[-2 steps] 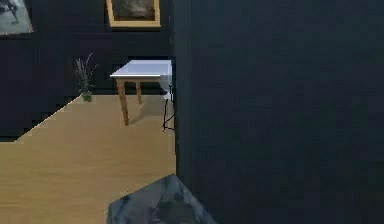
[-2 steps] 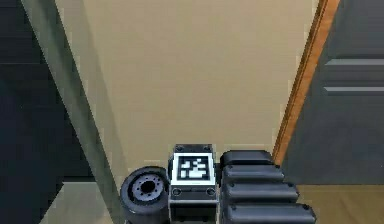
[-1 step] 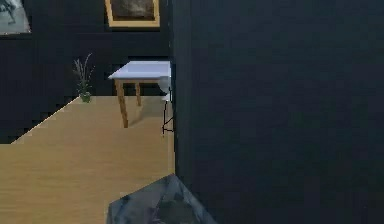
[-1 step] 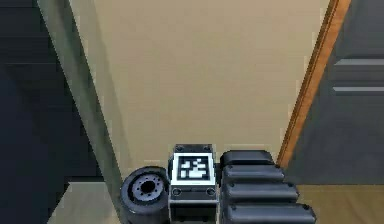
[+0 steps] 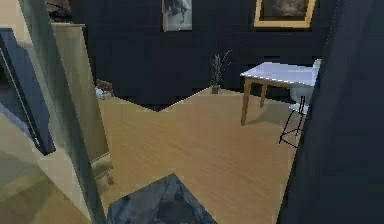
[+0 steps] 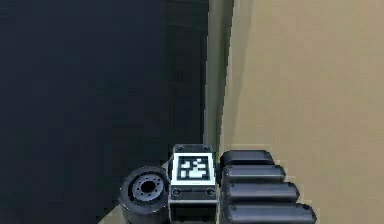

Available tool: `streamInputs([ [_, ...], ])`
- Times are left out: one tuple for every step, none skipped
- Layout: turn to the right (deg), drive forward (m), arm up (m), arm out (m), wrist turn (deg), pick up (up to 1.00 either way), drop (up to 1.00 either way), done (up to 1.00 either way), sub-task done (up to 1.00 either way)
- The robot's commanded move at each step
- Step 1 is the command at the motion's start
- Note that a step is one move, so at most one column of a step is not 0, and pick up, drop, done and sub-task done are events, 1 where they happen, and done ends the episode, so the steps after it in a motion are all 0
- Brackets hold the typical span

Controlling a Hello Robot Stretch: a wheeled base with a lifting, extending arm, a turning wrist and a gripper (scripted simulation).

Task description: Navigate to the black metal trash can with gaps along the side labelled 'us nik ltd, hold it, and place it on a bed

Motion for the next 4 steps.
streamInputs([
  [0.0,0.95,0.00,0.00,0.0,0.00,0.00,0.00,0.00],
  [-18.0,0.00,0.00,0.00,0.0,0.00,0.00,0.00,0.00],
  [0.0,0.80,0.00,0.00,0.0,0.00,0.00,0.00,0.00],
  [-33.0,0.00,0.00,0.00,0.0,0.00,0.00,0.00,0.00],
])
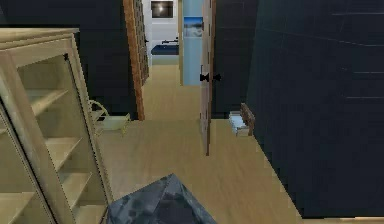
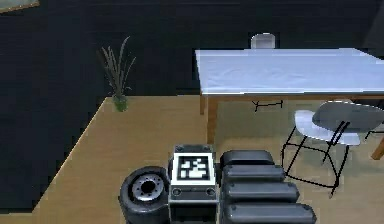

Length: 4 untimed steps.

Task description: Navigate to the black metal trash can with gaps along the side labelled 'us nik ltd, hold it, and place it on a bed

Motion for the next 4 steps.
streamInputs([
  [0.0,0.10,0.00,0.00,0.0,0.00,0.00,0.00,0.00],
  [0.0,1.00,0.00,0.00,0.0,0.00,0.00,0.00,0.00],
  [-18.0,0.00,0.00,0.00,0.0,0.00,0.00,0.00,0.00],
  [0.0,0.10,0.00,0.00,0.0,0.00,0.00,0.00,0.00],
])
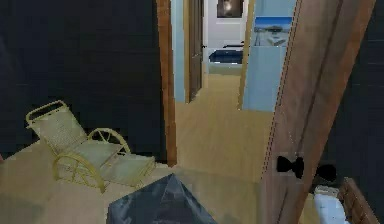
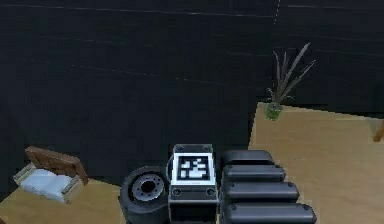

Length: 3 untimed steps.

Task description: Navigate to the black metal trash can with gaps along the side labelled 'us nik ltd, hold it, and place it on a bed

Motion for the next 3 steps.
streamInputs([
  [-21.0,0.00,0.00,0.00,0.0,0.00,0.00,0.00,0.00],
  [0.0,0.50,0.00,0.00,0.0,0.00,0.00,0.00,0.00],
  [33.0,0.00,0.00,0.00,0.0,0.00,0.00,0.00,0.00],
])
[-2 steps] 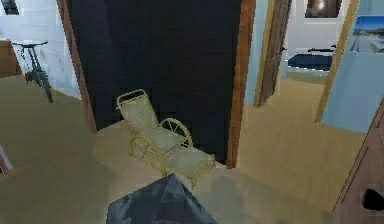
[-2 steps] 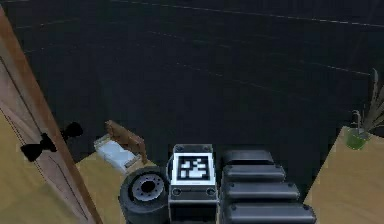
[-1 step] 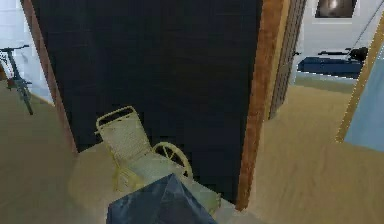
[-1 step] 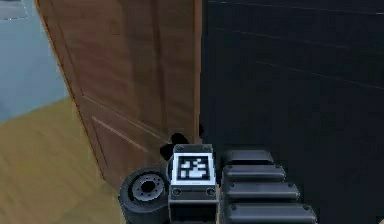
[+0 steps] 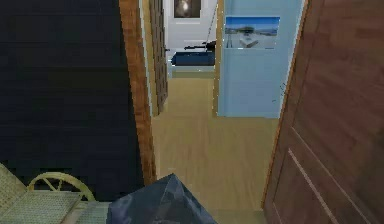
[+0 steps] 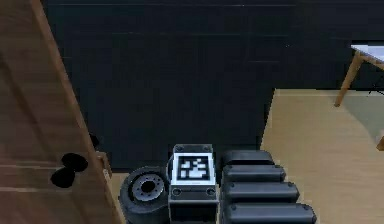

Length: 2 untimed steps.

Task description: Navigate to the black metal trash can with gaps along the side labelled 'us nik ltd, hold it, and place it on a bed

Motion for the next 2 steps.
streamInputs([
  [0.0,1.00,0.00,0.00,0.0,0.00,0.00,0.00,0.00],
  [6.0,0.00,0.00,0.00,0.0,0.00,0.00,0.00,0.00],
])
